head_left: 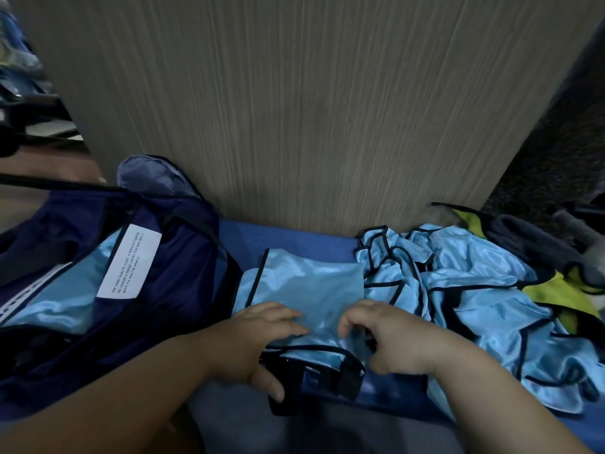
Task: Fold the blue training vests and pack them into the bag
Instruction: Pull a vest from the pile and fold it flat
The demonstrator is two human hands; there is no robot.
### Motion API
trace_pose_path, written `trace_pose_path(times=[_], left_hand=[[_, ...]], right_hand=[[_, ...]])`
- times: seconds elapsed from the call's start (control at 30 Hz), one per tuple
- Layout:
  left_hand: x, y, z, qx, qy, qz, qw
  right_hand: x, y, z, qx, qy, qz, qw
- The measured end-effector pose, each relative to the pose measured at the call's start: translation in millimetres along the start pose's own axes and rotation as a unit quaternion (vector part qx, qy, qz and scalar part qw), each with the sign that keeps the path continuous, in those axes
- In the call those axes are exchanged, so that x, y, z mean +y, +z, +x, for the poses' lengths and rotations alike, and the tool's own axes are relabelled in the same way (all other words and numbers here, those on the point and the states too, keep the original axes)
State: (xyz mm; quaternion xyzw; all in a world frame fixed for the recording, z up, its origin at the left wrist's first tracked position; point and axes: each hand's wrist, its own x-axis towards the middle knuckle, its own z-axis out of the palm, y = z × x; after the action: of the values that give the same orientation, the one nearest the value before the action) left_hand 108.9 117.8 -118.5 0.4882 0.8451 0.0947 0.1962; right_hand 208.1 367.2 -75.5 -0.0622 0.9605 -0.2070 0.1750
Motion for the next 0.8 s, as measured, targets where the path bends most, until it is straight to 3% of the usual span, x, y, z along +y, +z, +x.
trace_pose_path(times=[0.13,0.3,0.4,0.5,0.67,0.8], left_hand=[[2.5,-4.7,3.7,-0.002,-0.004,-0.021,1.000],[1.2,-10.7,1.1,-0.095,0.008,0.050,0.994],[0.1,-2.3,2.8,-0.016,-0.007,0.035,0.999],[-3.6,-0.7,1.0,0.062,-0.029,-0.023,0.997],[-6.6,-13.8,-4.3,0.128,-0.083,-0.132,0.980],[-4.9,-18.3,-4.2,0.133,-0.091,-0.171,0.972]], right_hand=[[-3.1,14.5,6.8,-0.037,-0.013,-0.091,0.995],[7.8,27.3,17.3,0.057,-0.055,-0.068,0.995],[12.0,28.3,20.8,0.112,0.013,-0.011,0.994],[14.1,24.1,22.8,0.107,0.025,0.036,0.993],[18.7,15.2,20.8,0.105,0.049,0.143,0.983],[22.1,13.7,19.4,0.075,0.044,0.201,0.976]])
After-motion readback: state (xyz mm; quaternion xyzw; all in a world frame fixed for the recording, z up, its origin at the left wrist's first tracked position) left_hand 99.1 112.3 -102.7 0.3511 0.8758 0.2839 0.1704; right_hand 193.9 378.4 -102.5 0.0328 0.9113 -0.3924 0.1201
